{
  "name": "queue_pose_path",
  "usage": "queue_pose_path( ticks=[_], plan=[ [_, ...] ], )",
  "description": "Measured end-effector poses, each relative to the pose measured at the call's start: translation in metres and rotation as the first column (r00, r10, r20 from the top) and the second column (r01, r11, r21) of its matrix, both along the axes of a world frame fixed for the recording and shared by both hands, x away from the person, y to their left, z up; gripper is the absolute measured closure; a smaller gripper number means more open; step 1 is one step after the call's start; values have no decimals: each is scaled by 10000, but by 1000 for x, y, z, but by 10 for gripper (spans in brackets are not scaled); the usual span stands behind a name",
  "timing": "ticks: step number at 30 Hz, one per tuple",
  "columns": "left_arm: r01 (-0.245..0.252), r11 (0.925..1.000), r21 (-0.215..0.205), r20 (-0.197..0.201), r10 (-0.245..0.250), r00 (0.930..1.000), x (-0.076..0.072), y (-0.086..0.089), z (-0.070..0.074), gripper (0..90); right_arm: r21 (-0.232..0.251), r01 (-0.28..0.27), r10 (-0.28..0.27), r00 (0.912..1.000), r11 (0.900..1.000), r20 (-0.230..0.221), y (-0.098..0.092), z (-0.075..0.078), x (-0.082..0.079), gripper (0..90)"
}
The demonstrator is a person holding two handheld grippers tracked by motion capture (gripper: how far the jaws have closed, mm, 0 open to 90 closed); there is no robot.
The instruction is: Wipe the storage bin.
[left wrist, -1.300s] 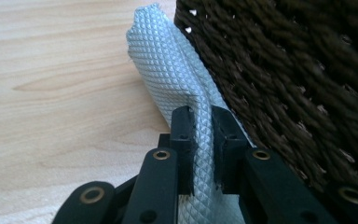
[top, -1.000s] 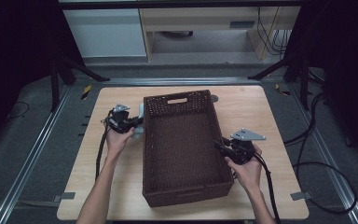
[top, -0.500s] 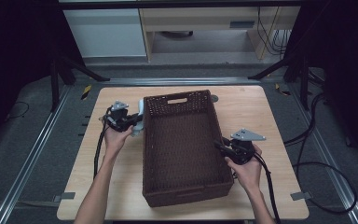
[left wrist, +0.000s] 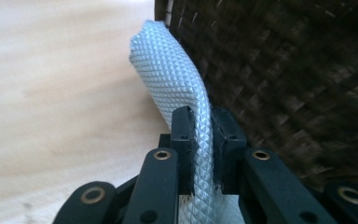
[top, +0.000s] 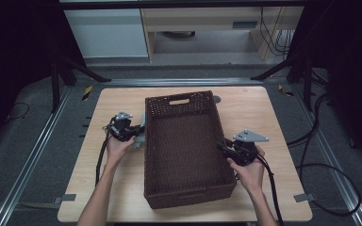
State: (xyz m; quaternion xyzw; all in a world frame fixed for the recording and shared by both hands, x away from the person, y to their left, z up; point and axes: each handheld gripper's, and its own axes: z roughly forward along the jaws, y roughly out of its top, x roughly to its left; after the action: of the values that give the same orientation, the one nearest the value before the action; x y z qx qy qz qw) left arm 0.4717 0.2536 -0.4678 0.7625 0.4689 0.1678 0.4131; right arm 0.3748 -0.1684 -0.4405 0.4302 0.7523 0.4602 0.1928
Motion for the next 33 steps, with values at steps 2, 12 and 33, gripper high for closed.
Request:
queue_pose_path(
  ticks=[2,12,33],
  plan=[
    [80,10000,-44,367,-78,9993,-3,2,15,796,-7,8,-8,10000,10000,7,0,0,0,676],
    [397,9990,213,382,-405,9984,-16,0,16,797,4,32,-32,10000,10000,26,0,0,0,667],
    [662,9974,293,1027,-688,9923,-36,6,49,797,249,414,-424,9981,9988,436,-9,14,-5,540]
  ],
)
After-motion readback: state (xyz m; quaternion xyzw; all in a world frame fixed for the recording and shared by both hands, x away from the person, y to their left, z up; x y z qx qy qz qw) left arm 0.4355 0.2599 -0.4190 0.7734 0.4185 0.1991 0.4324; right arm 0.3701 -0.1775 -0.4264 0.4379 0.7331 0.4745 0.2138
